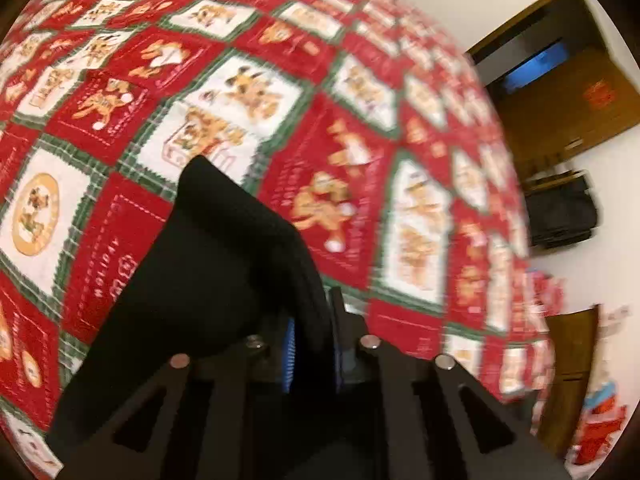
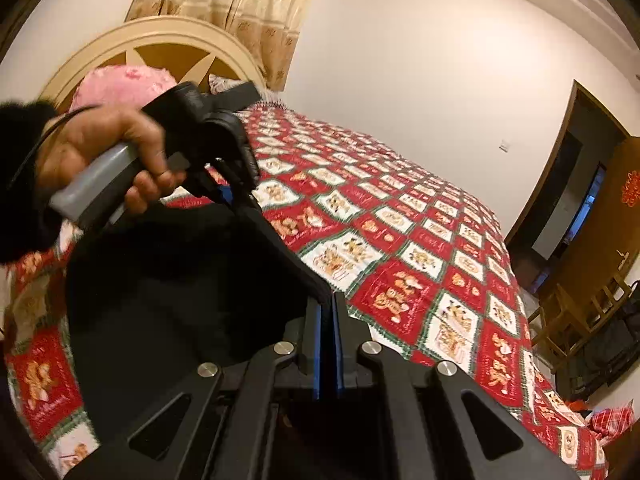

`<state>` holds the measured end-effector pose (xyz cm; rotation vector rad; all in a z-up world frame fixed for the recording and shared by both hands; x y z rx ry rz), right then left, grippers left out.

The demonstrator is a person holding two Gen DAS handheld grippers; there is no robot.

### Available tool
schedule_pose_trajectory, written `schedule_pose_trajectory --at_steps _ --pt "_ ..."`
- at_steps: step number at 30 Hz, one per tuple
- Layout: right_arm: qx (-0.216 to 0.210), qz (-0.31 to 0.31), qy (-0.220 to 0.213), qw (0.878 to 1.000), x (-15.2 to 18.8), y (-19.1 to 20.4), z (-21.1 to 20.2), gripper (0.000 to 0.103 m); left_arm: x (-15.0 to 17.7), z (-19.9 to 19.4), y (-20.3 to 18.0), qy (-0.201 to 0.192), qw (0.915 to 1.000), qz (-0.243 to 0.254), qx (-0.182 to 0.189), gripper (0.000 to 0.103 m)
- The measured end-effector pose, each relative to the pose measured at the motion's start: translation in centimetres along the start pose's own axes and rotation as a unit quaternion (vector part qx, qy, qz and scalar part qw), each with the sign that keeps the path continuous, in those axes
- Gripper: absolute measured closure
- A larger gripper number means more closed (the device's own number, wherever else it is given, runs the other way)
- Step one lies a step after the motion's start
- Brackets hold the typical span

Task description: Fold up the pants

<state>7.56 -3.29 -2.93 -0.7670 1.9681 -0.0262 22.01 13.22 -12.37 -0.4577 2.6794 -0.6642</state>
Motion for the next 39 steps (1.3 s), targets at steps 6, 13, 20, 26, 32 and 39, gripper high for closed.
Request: schedule_pose_trajectory --at_steps 6,13,20,26,32,39 --pt "-0.006 -0.005 -0.018 1.0 -0.2 1.7 -5.3 0.099 2.0 -8.0 -1.8 -0.116 0.9898 0.045 0.071 0.092" --pt "-0.039 -0.016 -0.002 0.999 3.1 7.2 -8.3 0.099 7.4 -14.9 -0.8 -0.212 0.9672 0.092 0.104 0.092" --pt "-0.062 -0.059 0.054 0.995 8.3 11.5 -6.4 0.099 11.8 -13.6 3.2 -0.226 0.9662 0.105 0.067 0.092" --pt "-0.079 -0.065 0.089 0.991 11.3 13.6 -5.4 0.098 14.0 -10.2 8.0 -0.189 0.9781 0.086 -0.009 0.089" --pt "-0.09 -0.055 0.095 0.99 12.1 13.8 -5.2 0.094 16.2 -9.4 10.9 -0.174 0.9811 0.076 -0.038 0.083" --pt "-0.158 0.06 0.068 0.983 9.4 11.1 -7.4 0.052 14.7 -14.5 12.7 -0.229 0.9643 0.078 -0.108 0.049"
Point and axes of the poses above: each gripper's, at about its wrist camera, not at the fingertips, and z roughly the way its jaws point, y to its left, x to its underside, the point moved 9 cm from there along z, roughly the way its jaws point, and after that the axes turned 3 degrees about -z, right-handed, at the moved point
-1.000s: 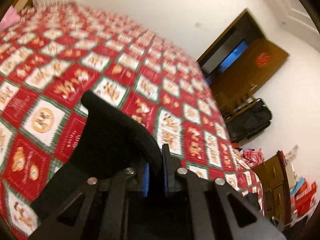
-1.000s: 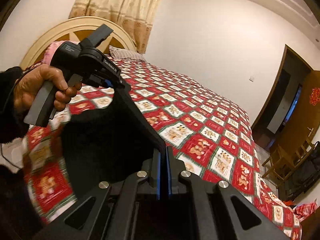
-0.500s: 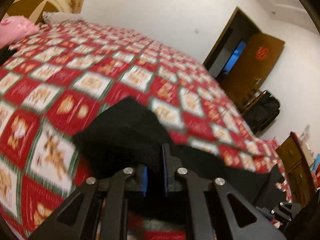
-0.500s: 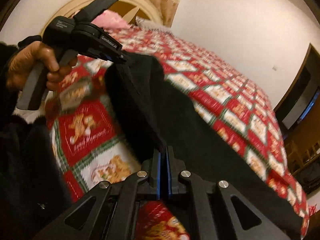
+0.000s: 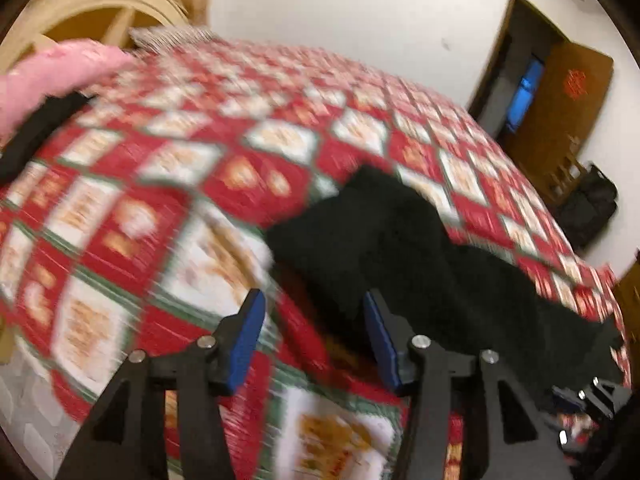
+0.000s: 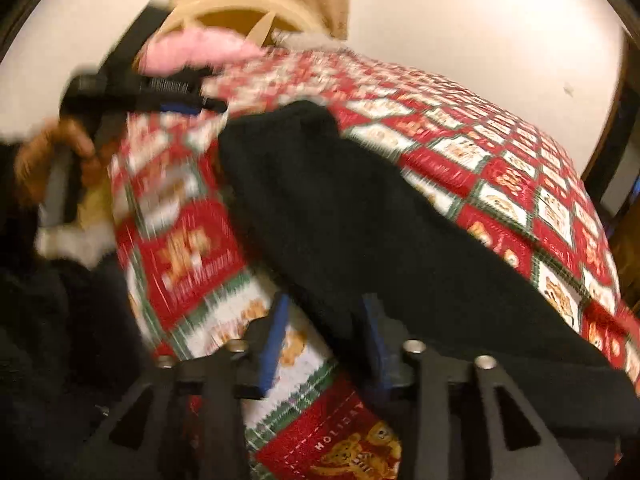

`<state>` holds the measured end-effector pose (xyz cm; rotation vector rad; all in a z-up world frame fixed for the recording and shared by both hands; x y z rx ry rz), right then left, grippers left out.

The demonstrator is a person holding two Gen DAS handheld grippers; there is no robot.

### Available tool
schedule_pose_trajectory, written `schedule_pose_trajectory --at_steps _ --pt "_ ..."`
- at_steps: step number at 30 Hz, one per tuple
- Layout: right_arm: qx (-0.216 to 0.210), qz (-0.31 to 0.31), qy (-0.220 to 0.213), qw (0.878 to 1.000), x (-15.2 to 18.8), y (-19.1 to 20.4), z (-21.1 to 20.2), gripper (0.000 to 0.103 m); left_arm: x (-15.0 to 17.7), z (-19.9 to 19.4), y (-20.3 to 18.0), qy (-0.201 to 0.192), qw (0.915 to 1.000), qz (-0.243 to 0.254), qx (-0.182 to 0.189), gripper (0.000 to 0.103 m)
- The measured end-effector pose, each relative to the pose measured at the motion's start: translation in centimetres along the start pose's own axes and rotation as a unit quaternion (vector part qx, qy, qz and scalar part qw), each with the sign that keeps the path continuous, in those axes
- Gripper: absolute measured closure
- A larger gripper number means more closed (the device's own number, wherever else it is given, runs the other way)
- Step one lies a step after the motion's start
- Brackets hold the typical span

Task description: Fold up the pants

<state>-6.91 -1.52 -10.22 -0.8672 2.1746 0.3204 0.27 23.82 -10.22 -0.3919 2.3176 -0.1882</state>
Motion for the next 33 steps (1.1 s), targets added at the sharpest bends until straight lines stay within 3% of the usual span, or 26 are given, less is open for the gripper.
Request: schedule_pose_trajectory --at_steps 3,5,9,11,15,17,20,22,24,27,31,33 --pt "-0.003 0.061 -0.041 0.997 -2.3 -2.5 -1.9 0.048 -1.8 -0.6 -0.3 -0.023 0.9997 0.007 -0.006 0.049" --pt "-0.003 0.086 -0.051 0.995 -3.3 -4.2 -1.8 0.048 -1.4 0.2 -0.6 -0.005 0.9996 0.024 -0.012 0.049" --pt "-0.046 0.136 -0.043 0.989 -5.4 -6.7 0.5 0.048 1.0 2.6 -1.3 0.058 0.997 -0.021 0.046 0.049" --pt "-0.065 0.149 -0.037 0.986 -6.7 -7.3 2.3 0.048 1.4 3.2 -1.5 0.068 0.9945 -0.045 0.066 0.049" --pt "-0.087 0.141 -0.002 0.986 -7.2 -7.0 6.5 0.048 0.5 4.3 -1.5 0.053 0.9939 -0.073 0.063 0.051" --pt "-0.102 0.142 0.026 0.984 -6.6 -6.1 8.4 0.048 -0.2 4.7 -1.4 0.035 0.9958 -0.073 0.043 0.052" --pt "-0.079 0.14 0.081 0.984 -4.6 -5.3 10.1 0.048 -1.5 5.0 -1.2 0.012 0.9981 -0.058 0.015 0.065" --pt "-0.083 0.132 0.076 0.985 -4.6 -4.7 9.4 0.047 -3.0 4.7 -0.9 -0.013 0.9992 -0.036 -0.008 0.07" --pt "-0.11 0.136 0.082 0.981 -4.8 -3.9 8.9 0.047 -4.6 3.9 0.0 -0.043 0.9976 -0.015 -0.053 0.071" --pt "-0.143 0.155 0.077 0.974 -5.6 -3.7 9.2 0.047 -6.3 2.7 1.1 -0.07 0.9934 0.008 -0.09 0.071" --pt "-0.206 0.206 0.078 0.953 -6.8 -3.5 11.2 0.046 -7.0 1.1 -1.1 -0.088 0.9945 0.034 -0.046 0.07" --pt "-0.229 0.243 0.072 0.94 -7.3 -3.8 11.8 0.044 -6.1 2.3 -3.4 -0.065 0.9961 0.057 -0.018 0.07"
Point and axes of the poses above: each gripper's, at about its wrist camera, not at the fingertips, and z roughly the way its jaws point, y to its left, x to its underside, the point moved 9 cm from there along z, roughly the way its jaws point, and after that the axes turned 3 degrees about -z, right-handed, at the moved point
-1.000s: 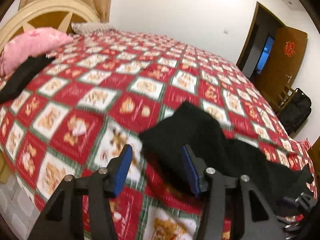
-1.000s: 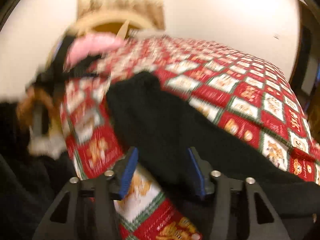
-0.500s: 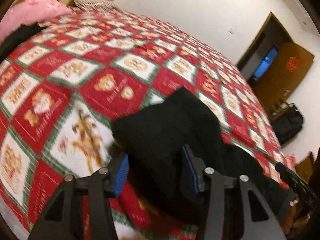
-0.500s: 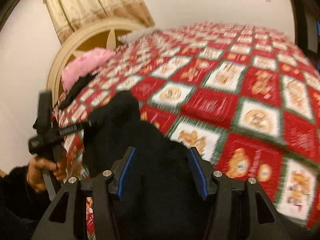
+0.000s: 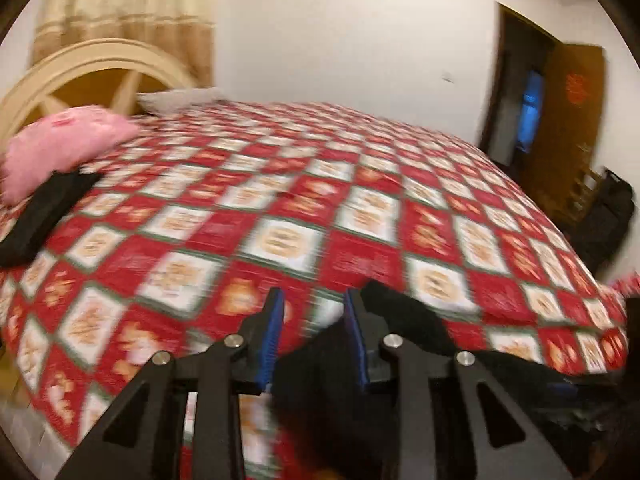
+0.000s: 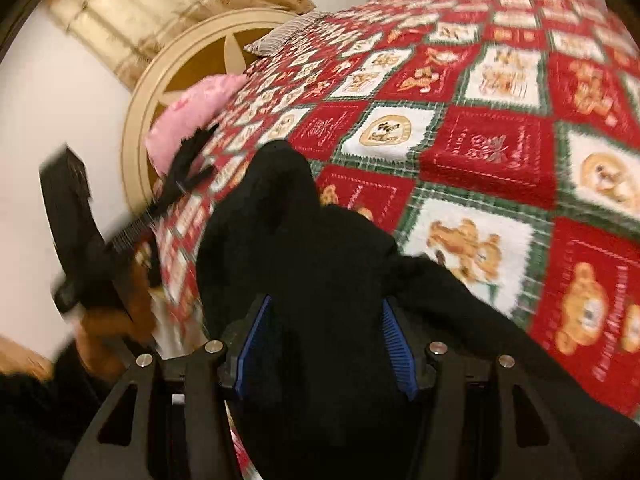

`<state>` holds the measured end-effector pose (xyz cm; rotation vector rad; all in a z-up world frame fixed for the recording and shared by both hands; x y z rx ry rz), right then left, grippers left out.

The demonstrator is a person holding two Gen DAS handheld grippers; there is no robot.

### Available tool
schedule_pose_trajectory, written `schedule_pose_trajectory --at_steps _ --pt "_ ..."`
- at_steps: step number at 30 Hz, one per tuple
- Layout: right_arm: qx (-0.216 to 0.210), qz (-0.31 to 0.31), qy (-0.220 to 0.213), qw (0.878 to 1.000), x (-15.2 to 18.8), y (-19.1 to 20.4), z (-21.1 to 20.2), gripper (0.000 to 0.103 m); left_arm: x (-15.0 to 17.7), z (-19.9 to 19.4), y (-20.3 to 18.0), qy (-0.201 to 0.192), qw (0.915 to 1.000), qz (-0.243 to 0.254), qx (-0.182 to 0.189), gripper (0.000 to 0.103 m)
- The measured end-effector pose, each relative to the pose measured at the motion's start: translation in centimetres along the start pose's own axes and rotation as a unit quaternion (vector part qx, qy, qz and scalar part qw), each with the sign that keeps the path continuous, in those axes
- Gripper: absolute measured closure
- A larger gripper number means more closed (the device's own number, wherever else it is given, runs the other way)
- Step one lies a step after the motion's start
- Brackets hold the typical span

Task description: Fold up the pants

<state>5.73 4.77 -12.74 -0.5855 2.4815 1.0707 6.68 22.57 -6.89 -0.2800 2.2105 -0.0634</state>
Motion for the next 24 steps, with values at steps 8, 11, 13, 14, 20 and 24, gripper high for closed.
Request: schedule_pose_trajectory --at_steps 8,11,13,14,20,24 --pt "-0.042 0.156 -0.142 0.977 -3.1 -3.6 -3.0 0.043 3.3 5.4 -3.3 0.079 0.9951 0.047 -0.036 0.068" --pt "-0.024 0.174 -0.17 0.97 -3.9 -5.0 -4.0 0.043 3.5 5.6 -3.8 0.082 0.9923 0.074 -0.056 0.067" --pt "0.006 0.171 -0.165 0.971 -3.7 -5.6 -4.3 0.043 3.5 5.6 -3.7 0.085 0.9914 0.079 -0.06 0.066" --pt "0.007 0.171 -0.165 0.971 -3.7 -5.6 -4.6 0.043 3.5 5.6 -3.7 0.087 0.9909 0.081 -0.063 0.065" --pt "0.008 0.086 -0.127 0.988 -3.6 -1.8 -4.4 0.043 3.5 5.9 -3.7 0.094 0.9883 0.09 -0.079 0.061" --pt "0.09 -0.01 -0.06 0.994 -1.6 -1.5 -2.8 0.043 3.4 5.9 -3.8 0.094 0.9878 0.093 -0.082 0.061"
Point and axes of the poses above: each gripper's, at about its wrist camera, not at the fingertips, and z roughly the way its jaws point, y to its left, x to its underside, the point moved 9 cm from there along z, roughly the way its jaws point, and after that the axes turned 3 degrees about -z, right-handed, at the moved point
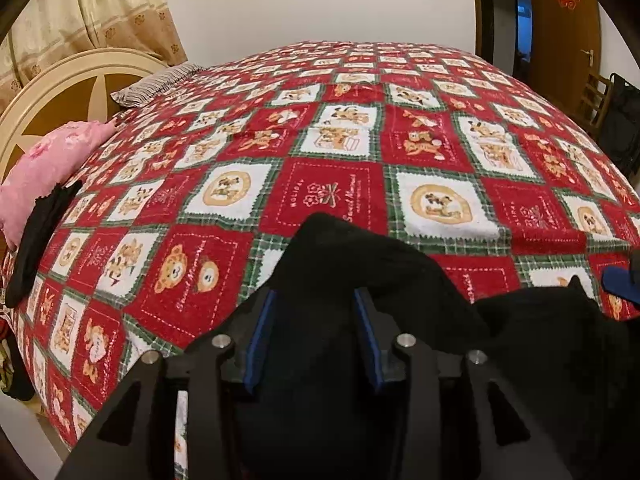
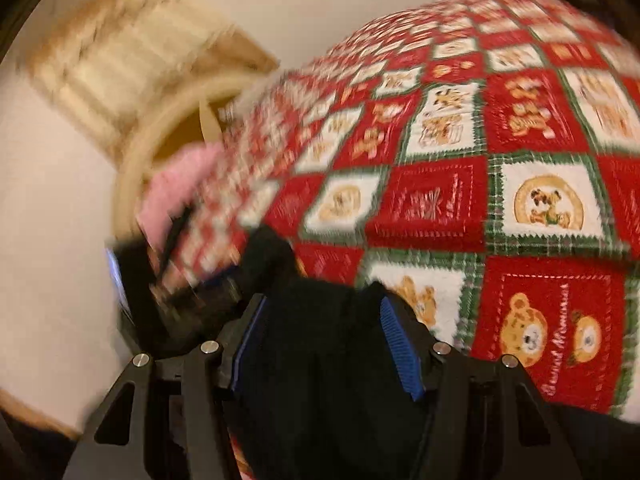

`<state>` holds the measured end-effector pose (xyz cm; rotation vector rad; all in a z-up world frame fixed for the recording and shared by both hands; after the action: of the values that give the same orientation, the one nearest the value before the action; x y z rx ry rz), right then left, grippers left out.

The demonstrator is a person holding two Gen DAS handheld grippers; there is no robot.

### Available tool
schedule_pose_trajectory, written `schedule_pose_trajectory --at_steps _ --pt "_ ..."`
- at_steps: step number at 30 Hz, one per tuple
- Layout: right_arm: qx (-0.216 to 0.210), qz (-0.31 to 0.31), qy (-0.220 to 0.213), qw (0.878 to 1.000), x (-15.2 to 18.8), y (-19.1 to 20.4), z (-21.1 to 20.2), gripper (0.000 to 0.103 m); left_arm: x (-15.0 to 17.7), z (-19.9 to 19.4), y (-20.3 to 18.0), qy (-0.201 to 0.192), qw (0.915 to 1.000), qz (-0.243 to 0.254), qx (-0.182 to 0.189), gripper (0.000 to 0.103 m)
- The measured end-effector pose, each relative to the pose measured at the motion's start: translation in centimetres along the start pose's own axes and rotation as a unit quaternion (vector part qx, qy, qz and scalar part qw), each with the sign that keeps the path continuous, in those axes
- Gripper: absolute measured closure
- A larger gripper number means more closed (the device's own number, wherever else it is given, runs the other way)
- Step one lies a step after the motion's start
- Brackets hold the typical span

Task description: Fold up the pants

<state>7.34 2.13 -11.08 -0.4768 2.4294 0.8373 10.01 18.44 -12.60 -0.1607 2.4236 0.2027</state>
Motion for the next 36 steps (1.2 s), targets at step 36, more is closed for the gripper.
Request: schedule_pose_trajectory --at_steps 36 --pt "-0.211 0.257 -0.017 0.943 -1.1 -6.2 -0.8 0.05 0.6 0.2 0.5 -0.037 0.9991 -0.017 0.005 0.046"
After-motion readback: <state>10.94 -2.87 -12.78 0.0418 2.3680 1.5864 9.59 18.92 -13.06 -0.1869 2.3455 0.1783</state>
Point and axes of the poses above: each gripper's, at about its wrist camera, not at the fingertips, and z roughly the way its jaws point, y to its left, x to its underside, the point moved 9 cm from there along z, roughly the way its jaws point, and after that the axes turned 3 degrees about -z, right-handed, at the moved point
